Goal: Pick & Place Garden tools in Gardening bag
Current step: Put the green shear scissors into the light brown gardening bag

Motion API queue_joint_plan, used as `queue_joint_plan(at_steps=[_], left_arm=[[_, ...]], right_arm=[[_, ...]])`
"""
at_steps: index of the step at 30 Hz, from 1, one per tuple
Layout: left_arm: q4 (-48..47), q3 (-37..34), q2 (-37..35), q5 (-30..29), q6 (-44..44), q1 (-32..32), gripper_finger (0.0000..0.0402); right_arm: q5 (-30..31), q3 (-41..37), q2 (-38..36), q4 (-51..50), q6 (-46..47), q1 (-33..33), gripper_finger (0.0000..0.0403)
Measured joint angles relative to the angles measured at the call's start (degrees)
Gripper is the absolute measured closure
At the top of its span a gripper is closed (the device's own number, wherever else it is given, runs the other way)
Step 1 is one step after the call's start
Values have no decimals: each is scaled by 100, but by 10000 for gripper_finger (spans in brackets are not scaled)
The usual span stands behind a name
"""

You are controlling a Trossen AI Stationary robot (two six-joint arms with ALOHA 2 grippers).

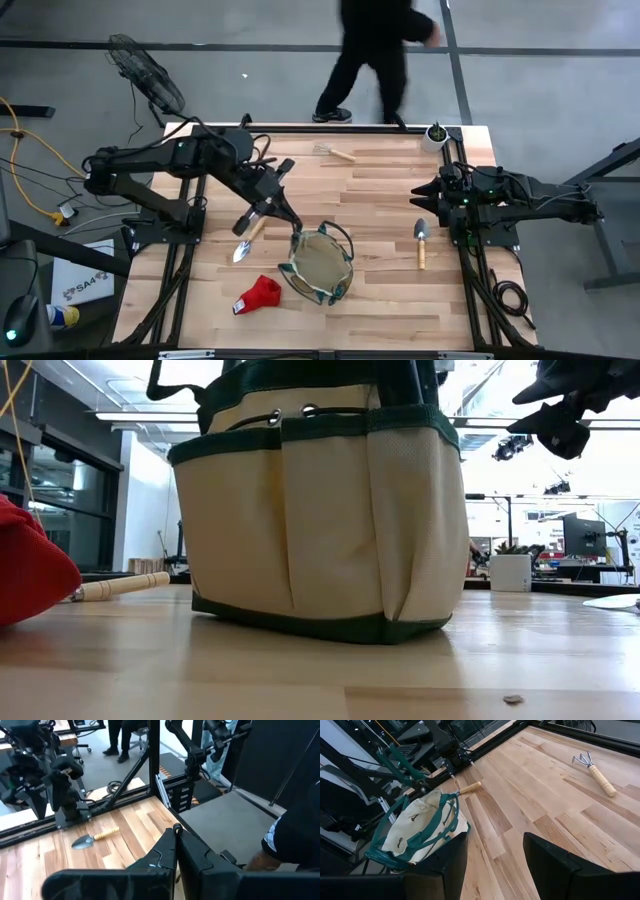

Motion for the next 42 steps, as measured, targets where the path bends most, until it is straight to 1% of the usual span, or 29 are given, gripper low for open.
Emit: queue_joint_plan(at_steps=[8,15,26,33,37,42], left_arm=[[20,-15,-34,-1,34,0,401],[596,-492,-119,76,-5,2,401],[1144,-1212,-628,35,-45,22,401],[1220,-1457,-931,15,-141,247,401],[1284,-1595,-1025,108,-150,374,401],[1629,-1857,-1036,322,-215,515,401]], right_arm=[[-1,0,2,0,1,1,219],[1,0,2,0,-1,-1,219],[1,0,2,2,1,-1,219],[1,0,0,7,-1,-1,219],[1,0,2,4,0,-1,219],[1,0,2,4,-1,1,219]])
